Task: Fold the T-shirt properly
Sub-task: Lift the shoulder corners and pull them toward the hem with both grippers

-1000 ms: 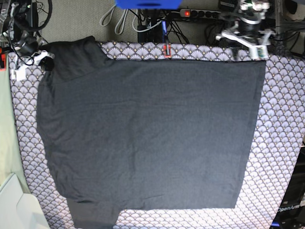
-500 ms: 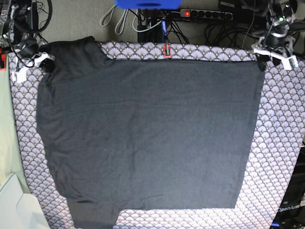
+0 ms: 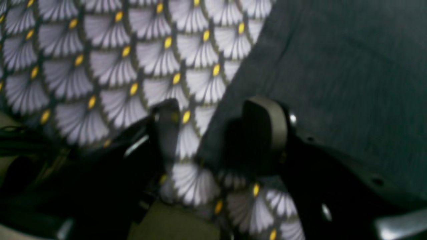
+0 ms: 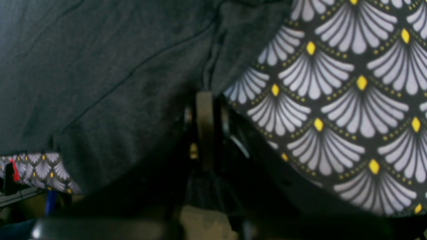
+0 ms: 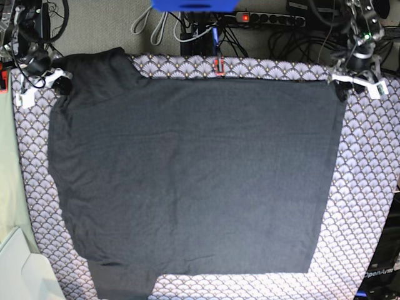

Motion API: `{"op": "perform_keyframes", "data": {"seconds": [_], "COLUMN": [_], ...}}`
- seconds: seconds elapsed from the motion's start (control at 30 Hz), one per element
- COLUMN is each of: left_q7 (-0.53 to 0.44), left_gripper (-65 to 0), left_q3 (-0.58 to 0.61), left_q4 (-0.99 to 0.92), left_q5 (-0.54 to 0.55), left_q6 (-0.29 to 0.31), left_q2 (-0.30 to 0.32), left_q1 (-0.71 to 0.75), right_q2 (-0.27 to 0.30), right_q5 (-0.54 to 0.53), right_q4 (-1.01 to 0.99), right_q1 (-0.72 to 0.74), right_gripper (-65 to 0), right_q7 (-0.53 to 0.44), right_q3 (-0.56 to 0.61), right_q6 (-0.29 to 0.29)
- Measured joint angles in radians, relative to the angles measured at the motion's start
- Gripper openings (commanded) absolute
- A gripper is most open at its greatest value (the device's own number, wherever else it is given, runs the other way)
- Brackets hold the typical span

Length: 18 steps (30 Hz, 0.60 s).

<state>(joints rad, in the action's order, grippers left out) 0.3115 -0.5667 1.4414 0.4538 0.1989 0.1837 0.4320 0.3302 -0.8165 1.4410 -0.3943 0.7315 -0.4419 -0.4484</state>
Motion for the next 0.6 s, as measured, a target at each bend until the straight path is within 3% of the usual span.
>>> {"op": "perform_keyframes", "data": {"seconds": [0.27,0.47,0.53,0.6], "left_q7": [-0.072,-0.078,-0.064,-0.031], "left_gripper": [-31.3,-32.4,-37.9,-47.6], "left_q3": [0.101,0.108,0.108,0.109], "left_q4": [0.02,0.023,0.033,0.053], "left_q5": [-0.008,-0.007,-0.004,0.0], "left_q6": [-0.014,-0.011,-0.011,-0.011], "left_q2": [-0.02,-0.035,-0.038,-0.038], "left_q1": [0.029,0.031,0.031,0.034], "right_q2": [0.0,0.0,0.0,0.0], "right_q5": [0.0,0.0,0.0,0.0], "right_q4": [0.0,0.0,0.0,0.0], "right_q1": [0.0,0.0,0.0,0.0], "right_gripper": [-65.0,-65.0,-65.0,-65.0], "right_q7": [0.0,0.0,0.0,0.0], "right_q3": [0.0,0.0,0.0,0.0], "right_q6": [0.0,0.0,0.0,0.0]}}
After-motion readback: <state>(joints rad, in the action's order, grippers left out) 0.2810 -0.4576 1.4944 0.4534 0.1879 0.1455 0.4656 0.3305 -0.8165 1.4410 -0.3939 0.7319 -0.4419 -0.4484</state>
